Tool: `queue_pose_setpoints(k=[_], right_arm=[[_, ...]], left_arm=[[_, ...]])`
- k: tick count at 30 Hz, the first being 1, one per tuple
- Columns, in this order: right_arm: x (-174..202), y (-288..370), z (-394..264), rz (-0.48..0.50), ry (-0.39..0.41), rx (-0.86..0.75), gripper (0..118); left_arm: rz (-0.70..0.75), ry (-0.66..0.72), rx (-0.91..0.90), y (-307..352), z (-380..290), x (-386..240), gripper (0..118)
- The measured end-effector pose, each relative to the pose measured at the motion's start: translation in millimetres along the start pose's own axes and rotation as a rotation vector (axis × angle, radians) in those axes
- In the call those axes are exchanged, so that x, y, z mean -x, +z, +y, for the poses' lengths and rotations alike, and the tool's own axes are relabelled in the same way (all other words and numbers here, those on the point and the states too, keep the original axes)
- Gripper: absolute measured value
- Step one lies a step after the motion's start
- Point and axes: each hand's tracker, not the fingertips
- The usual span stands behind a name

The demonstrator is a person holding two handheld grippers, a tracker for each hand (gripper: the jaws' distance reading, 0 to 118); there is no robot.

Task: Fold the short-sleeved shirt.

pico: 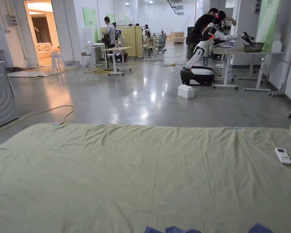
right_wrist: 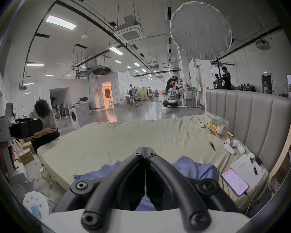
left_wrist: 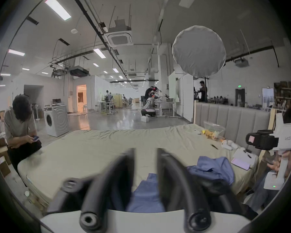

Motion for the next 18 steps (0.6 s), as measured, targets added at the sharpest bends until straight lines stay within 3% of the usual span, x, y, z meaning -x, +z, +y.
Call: queue_pose_setpoints(k=[4,18], right_arm=[[3.6,6.5,-0.7,-0.007,0.013,0.004,1],[3.9,10.0,6.1,-0.027,0.024,-0.021,1]], left_arm=[[-0.030,0.003,-0.002,11.3,0.8,-6.4,0],[-0.030,-0.082,0.019,8.3,4.1,-17.8,0]])
